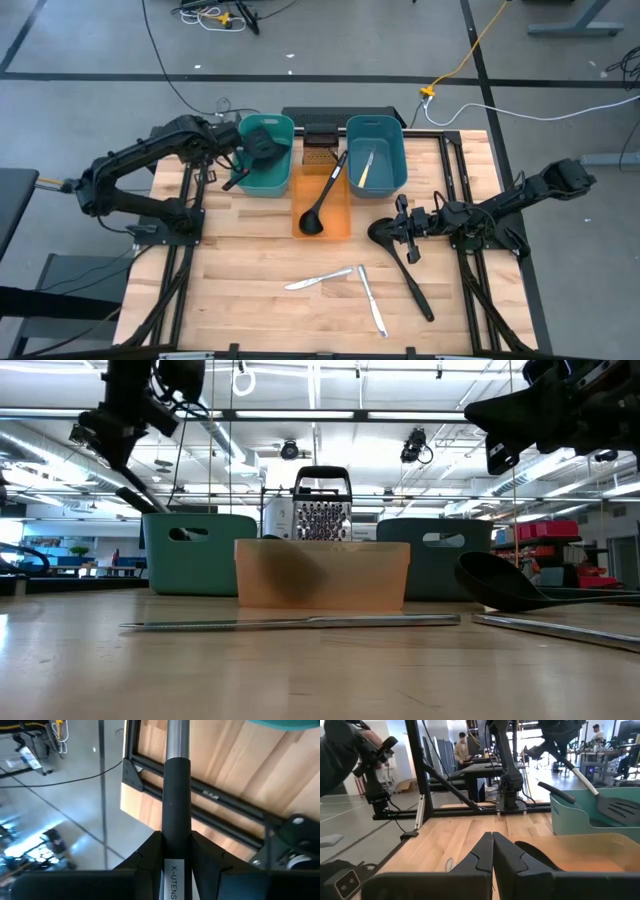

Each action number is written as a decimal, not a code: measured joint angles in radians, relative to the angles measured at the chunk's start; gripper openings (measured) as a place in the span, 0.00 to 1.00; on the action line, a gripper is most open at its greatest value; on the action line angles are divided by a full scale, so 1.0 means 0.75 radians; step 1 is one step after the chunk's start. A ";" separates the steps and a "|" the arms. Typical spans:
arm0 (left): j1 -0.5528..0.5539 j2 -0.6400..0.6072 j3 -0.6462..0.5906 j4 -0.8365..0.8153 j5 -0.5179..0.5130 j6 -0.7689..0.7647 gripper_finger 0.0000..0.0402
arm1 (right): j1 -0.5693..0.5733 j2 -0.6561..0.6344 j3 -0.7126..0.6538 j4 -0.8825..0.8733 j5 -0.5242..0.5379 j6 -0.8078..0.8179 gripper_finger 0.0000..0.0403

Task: Pick & Place Kitchen Items
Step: Put the black spatula into the green bin, then put the left silver knife into the blue bin

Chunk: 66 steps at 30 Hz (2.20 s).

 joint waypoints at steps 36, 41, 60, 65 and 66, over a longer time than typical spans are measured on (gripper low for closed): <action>-0.130 0.278 0.003 -0.004 -0.389 0.198 0.43 | 0.000 0.000 0.000 -0.033 -0.001 0.011 0.02; -0.178 0.224 0.103 -0.001 -0.379 0.211 0.42 | 0.000 0.000 0.000 -0.034 -0.001 0.010 0.02; -0.285 -0.357 0.356 0.758 0.759 -0.084 0.29 | 0.000 0.000 0.000 -0.030 0.000 0.023 0.02; -0.289 -0.472 0.205 0.878 0.678 -0.157 0.05 | 0.001 0.000 0.000 -0.030 -0.001 0.047 0.03; -0.289 -0.496 0.183 0.876 0.640 -0.174 0.03 | 0.001 0.000 0.000 -0.030 -0.001 0.050 0.03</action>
